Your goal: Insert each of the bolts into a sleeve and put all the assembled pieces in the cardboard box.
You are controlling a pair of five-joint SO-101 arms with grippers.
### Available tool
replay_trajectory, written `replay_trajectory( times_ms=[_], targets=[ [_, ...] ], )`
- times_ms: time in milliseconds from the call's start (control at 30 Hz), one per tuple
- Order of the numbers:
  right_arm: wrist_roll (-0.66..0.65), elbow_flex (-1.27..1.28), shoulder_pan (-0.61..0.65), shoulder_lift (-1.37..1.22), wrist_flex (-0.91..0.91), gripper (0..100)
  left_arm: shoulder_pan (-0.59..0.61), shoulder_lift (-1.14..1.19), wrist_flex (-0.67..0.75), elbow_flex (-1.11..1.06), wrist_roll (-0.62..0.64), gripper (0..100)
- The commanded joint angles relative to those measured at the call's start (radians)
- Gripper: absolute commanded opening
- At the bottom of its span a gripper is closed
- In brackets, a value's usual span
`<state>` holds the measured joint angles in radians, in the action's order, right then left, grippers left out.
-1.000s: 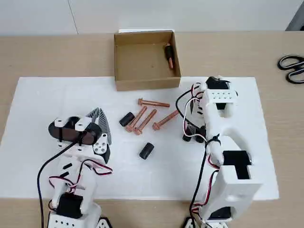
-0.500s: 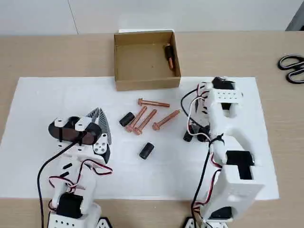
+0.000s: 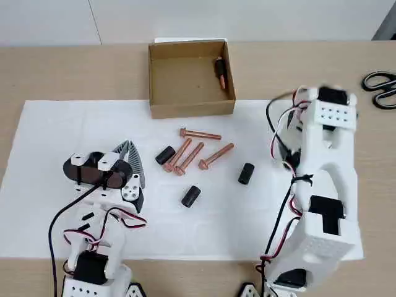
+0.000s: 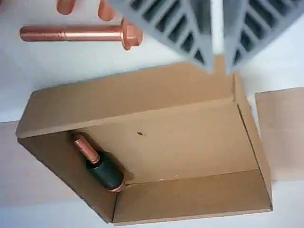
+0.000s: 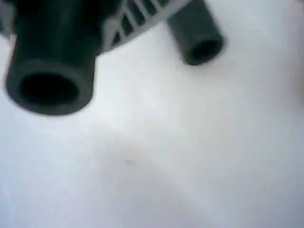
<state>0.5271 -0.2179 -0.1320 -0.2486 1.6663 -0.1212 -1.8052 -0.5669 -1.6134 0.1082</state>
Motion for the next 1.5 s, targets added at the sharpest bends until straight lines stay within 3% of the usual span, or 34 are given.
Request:
replay_trajectory(
  times_ms=[0,300,600,833,1100,1167,1300,1467],
  targets=[
    [-0.069,-0.109,0.07,0.166,0.013,0.3,0.0,-0.012,0.026,0.01,0.003,1],
    [-0.097,-0.106,0.36,0.644,0.008,0.3,0.0,-0.012,0.026,0.01,0.003,1],
    [-0.097,0.092,0.384,0.955,-0.016,0.5,0.0,-0.012,0.026,0.01,0.003,1],
    [-0.103,0.531,0.278,1.122,-0.344,0.5,-0.002,-0.012,0.028,0.039,0.009,1],
    [-0.249,1.068,0.26,1.354,-0.727,0.5,-0.002,-0.014,0.028,0.061,0.012,1],
    [-0.324,1.18,0.259,1.415,-0.805,0.4,-0.002,-0.014,0.02,0.07,0.066,1],
    [-0.454,1.37,0.259,1.54,-0.941,0.4,-0.018,-0.011,-0.124,0.163,0.215,1],
    [-0.528,1.508,0.229,1.675,-1.027,0.3,-0.074,-0.009,-0.381,0.295,0.178,1]
  ],
)
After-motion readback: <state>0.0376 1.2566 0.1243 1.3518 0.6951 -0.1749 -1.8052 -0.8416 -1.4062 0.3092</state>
